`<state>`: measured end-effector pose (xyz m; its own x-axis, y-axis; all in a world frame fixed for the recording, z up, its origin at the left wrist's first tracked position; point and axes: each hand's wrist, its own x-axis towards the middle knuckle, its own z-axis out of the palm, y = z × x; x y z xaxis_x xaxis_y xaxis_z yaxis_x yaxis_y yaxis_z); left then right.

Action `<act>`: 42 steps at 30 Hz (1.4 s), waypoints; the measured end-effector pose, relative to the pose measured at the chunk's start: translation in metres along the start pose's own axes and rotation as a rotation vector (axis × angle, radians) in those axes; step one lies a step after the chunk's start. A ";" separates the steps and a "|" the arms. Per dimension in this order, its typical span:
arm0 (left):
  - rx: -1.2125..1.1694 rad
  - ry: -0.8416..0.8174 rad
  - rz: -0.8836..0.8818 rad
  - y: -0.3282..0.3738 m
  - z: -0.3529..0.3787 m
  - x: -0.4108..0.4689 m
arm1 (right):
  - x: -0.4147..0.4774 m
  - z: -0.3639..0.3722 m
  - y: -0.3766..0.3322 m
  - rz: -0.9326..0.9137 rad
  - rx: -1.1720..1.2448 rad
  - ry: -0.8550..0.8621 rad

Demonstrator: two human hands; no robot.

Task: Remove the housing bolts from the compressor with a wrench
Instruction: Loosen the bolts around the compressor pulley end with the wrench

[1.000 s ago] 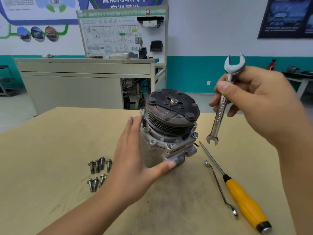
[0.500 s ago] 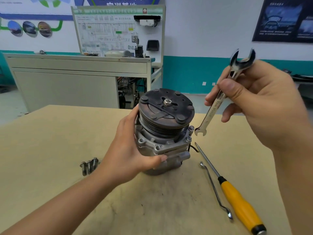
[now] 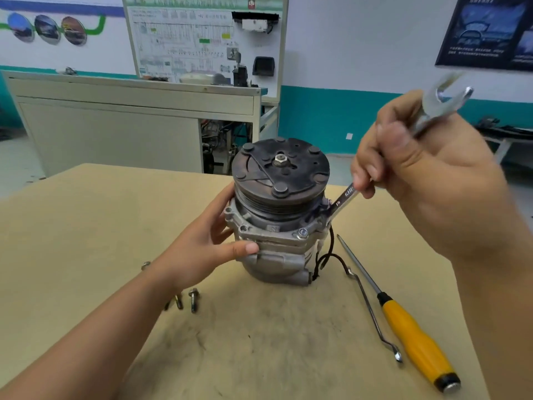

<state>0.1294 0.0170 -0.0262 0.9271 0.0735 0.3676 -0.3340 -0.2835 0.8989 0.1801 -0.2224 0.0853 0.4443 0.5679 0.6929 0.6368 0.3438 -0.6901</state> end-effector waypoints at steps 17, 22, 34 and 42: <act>0.054 0.054 0.021 -0.009 0.013 -0.010 | -0.005 0.027 -0.002 -0.088 -0.315 -0.118; 0.059 0.047 0.022 -0.010 0.013 -0.010 | -0.005 0.024 -0.005 -0.039 -0.498 -0.033; 0.080 0.051 0.017 -0.008 0.014 -0.011 | -0.007 0.025 -0.006 -0.059 -0.724 0.189; 0.083 0.050 0.027 -0.010 0.014 -0.011 | 0.007 0.000 0.000 0.048 -0.459 0.027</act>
<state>0.1253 0.0060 -0.0426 0.9076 0.1113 0.4048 -0.3418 -0.3641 0.8664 0.1836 -0.2182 0.0900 0.4927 0.5532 0.6717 0.8254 -0.0526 -0.5622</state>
